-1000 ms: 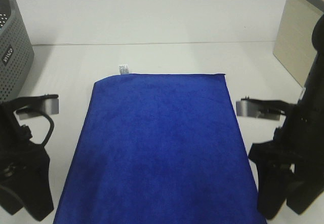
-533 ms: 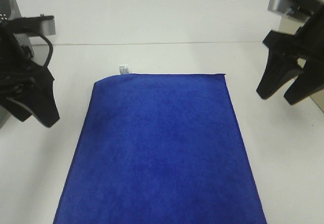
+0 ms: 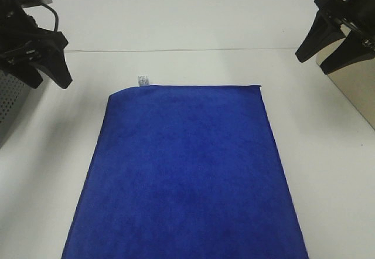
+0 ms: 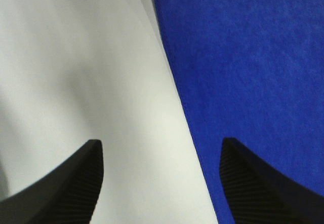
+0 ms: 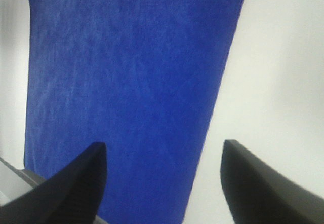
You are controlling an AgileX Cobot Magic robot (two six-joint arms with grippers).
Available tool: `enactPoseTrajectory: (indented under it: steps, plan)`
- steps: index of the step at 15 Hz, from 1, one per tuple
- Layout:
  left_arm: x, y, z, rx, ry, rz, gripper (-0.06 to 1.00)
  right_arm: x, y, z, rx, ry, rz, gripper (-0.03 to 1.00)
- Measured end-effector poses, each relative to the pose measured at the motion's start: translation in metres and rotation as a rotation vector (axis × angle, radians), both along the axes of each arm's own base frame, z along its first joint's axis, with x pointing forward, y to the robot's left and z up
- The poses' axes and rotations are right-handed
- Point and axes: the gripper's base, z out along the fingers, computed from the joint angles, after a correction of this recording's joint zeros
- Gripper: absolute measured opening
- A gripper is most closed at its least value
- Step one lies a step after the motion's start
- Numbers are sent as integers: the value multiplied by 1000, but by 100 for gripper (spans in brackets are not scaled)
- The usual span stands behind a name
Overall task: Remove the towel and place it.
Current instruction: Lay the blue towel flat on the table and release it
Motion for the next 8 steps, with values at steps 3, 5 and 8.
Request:
enactPoseTrajectory:
  steps: [3,5,8]
  plan:
    - [33,7,-25,-15,14,34,63,34,-4,-23,-7,5,2,78]
    - [55,18,-42,-46,17,77,63,50,-6,-35,-17,3,5,82]
    - [77,22,-61,-119,27,120,63,66,-8,-48,-19,-3,5,83]
